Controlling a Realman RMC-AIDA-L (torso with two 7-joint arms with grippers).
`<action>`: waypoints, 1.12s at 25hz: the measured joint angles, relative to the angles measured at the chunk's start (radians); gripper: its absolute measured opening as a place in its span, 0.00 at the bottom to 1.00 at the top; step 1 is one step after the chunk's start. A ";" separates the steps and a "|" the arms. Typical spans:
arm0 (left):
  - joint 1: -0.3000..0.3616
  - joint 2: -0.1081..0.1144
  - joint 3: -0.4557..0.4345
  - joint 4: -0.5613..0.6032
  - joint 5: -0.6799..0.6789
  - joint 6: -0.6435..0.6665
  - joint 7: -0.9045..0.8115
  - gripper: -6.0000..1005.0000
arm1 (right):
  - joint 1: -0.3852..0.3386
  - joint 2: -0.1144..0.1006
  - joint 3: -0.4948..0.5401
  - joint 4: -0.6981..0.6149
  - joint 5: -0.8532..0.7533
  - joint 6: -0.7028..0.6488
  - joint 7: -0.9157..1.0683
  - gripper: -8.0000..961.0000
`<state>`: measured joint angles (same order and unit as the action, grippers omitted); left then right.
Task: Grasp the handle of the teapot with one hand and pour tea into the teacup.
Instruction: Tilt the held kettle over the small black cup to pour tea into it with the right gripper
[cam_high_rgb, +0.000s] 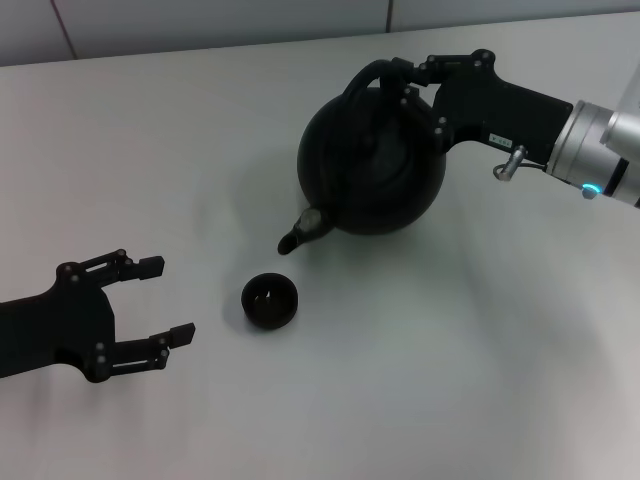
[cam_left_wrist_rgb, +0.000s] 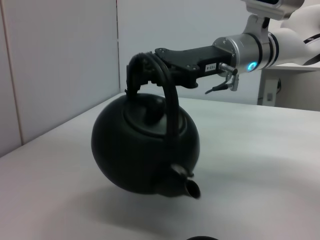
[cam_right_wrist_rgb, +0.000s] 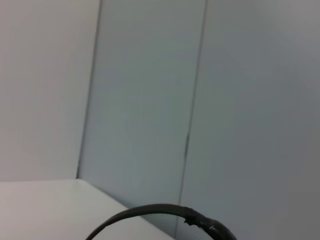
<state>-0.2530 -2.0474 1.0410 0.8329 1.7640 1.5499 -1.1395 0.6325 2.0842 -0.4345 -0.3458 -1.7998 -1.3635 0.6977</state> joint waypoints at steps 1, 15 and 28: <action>0.000 0.000 -0.002 0.000 0.000 0.000 0.000 0.83 | 0.000 0.001 -0.012 -0.005 0.001 0.000 0.000 0.15; -0.013 -0.008 -0.006 0.000 0.000 -0.017 -0.012 0.83 | 0.013 0.002 -0.050 -0.043 0.005 0.000 -0.002 0.15; -0.032 -0.010 -0.006 0.000 0.000 -0.052 -0.014 0.83 | 0.020 0.003 -0.095 -0.080 0.006 -0.003 -0.003 0.14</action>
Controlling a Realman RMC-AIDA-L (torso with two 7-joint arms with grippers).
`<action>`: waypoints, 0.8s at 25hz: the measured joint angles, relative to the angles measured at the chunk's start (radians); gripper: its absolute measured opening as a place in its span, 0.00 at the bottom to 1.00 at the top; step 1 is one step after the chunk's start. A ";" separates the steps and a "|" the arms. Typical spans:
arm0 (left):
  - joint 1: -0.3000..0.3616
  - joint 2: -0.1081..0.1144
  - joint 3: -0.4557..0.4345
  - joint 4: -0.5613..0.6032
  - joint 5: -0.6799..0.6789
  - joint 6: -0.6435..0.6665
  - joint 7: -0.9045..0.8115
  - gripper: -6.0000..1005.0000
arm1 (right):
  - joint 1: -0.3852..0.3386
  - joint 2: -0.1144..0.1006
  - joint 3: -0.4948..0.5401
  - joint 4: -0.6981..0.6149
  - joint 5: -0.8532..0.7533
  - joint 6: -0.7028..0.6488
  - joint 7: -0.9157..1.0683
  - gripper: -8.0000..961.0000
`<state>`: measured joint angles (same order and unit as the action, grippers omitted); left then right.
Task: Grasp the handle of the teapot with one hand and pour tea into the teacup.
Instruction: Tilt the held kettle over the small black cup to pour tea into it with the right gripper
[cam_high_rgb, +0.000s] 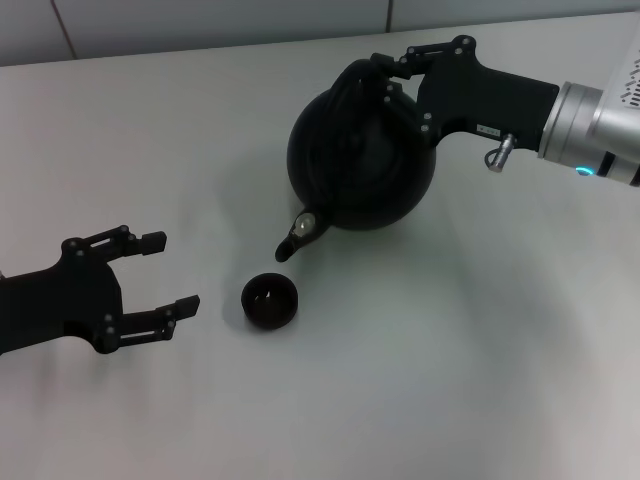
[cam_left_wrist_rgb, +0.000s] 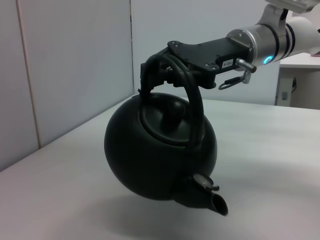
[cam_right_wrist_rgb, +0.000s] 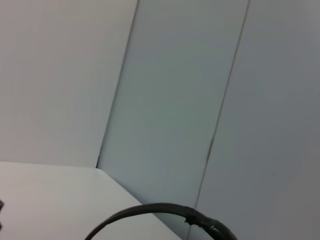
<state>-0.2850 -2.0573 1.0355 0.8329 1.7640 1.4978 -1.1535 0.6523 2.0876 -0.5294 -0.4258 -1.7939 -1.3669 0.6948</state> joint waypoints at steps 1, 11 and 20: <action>-0.003 0.000 0.000 -0.001 0.000 -0.003 0.000 0.83 | 0.002 0.000 -0.005 -0.002 0.000 0.000 0.000 0.14; -0.017 -0.001 0.001 -0.014 0.000 -0.016 -0.007 0.83 | 0.003 0.000 -0.021 -0.030 0.001 0.001 -0.002 0.14; -0.024 -0.001 0.003 -0.014 0.000 -0.016 -0.026 0.83 | 0.003 0.000 -0.059 -0.050 0.001 0.002 -0.020 0.14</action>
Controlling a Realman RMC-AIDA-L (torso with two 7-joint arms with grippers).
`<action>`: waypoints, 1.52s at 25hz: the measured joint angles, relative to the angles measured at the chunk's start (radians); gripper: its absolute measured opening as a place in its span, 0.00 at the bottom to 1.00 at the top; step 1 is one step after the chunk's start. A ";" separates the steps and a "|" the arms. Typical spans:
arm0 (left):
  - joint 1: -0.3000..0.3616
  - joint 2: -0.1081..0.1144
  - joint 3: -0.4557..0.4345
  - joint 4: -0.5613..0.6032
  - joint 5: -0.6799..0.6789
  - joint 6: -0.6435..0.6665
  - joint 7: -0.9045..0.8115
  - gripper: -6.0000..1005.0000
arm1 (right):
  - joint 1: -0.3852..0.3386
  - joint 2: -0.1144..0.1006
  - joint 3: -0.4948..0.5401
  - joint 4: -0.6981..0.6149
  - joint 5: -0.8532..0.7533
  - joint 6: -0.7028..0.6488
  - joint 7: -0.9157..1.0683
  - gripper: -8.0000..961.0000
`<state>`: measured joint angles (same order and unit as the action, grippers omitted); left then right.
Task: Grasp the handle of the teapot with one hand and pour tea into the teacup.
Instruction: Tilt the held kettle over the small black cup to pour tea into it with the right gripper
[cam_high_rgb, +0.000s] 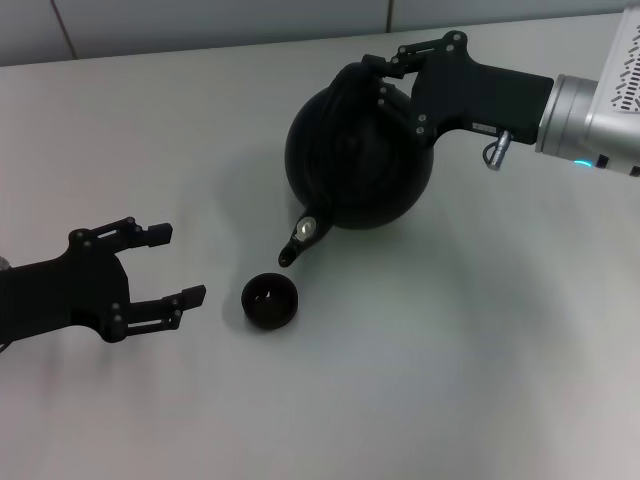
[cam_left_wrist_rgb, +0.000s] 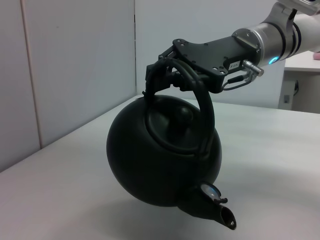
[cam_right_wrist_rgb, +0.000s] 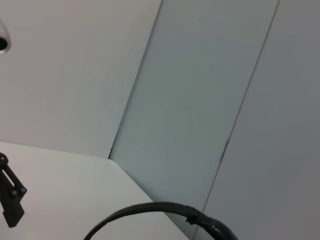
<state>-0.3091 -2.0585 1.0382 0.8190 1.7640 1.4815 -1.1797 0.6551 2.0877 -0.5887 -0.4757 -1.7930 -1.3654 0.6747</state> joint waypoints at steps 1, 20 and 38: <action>-0.001 0.000 0.000 0.000 0.000 -0.001 0.000 0.83 | 0.001 0.000 -0.001 0.000 0.000 0.000 -0.009 0.14; -0.015 0.000 0.005 -0.001 0.000 -0.030 -0.014 0.83 | 0.011 0.003 -0.084 0.000 0.055 0.001 -0.065 0.13; -0.019 0.000 0.005 -0.003 0.000 -0.051 -0.014 0.83 | 0.006 0.003 -0.129 -0.014 0.073 0.028 -0.126 0.12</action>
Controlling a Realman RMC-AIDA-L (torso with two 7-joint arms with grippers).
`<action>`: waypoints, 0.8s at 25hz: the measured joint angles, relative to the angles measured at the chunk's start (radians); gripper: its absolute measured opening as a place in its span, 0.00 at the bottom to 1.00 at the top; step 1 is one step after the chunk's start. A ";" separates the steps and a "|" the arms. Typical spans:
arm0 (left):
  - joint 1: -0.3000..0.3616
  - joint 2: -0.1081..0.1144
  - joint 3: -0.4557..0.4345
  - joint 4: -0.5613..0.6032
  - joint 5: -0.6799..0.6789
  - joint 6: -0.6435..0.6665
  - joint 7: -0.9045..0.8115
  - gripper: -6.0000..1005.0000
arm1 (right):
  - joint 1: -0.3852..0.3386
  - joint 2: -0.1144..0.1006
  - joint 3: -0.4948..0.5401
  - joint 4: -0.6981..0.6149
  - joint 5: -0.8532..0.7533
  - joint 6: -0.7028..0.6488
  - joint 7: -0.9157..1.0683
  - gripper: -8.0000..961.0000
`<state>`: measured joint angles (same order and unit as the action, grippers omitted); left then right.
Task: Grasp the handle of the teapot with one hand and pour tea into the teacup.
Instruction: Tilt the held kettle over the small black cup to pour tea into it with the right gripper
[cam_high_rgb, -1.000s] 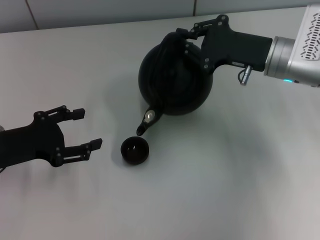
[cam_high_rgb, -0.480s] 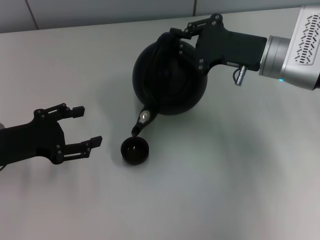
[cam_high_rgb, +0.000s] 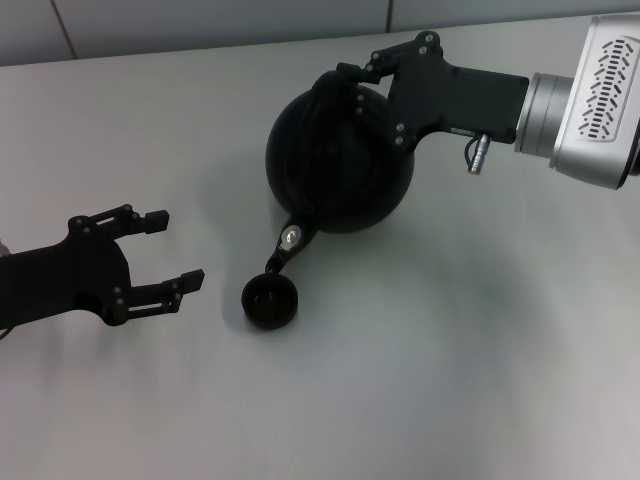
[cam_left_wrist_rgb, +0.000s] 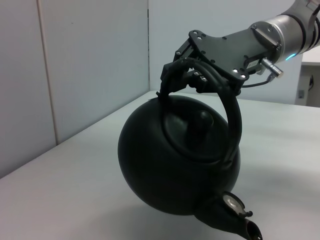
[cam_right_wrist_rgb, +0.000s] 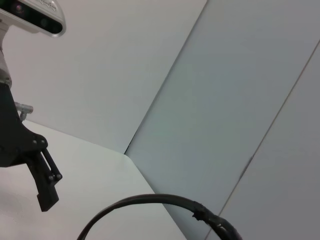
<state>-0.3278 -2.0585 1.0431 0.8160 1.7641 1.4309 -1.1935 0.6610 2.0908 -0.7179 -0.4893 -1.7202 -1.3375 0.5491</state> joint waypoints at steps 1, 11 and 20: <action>0.000 0.000 0.000 0.000 0.000 -0.001 0.000 0.83 | 0.000 0.000 0.000 0.000 0.002 0.000 -0.006 0.12; 0.000 -0.001 0.000 0.000 0.000 -0.002 0.000 0.83 | -0.001 0.001 -0.002 0.000 0.009 0.000 -0.059 0.12; -0.002 -0.002 0.000 0.000 0.000 -0.013 0.000 0.83 | 0.002 0.002 -0.034 -0.006 0.009 0.007 -0.076 0.11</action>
<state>-0.3298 -2.0601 1.0427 0.8160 1.7640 1.4176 -1.1935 0.6631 2.0924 -0.7517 -0.4953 -1.7115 -1.3306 0.4734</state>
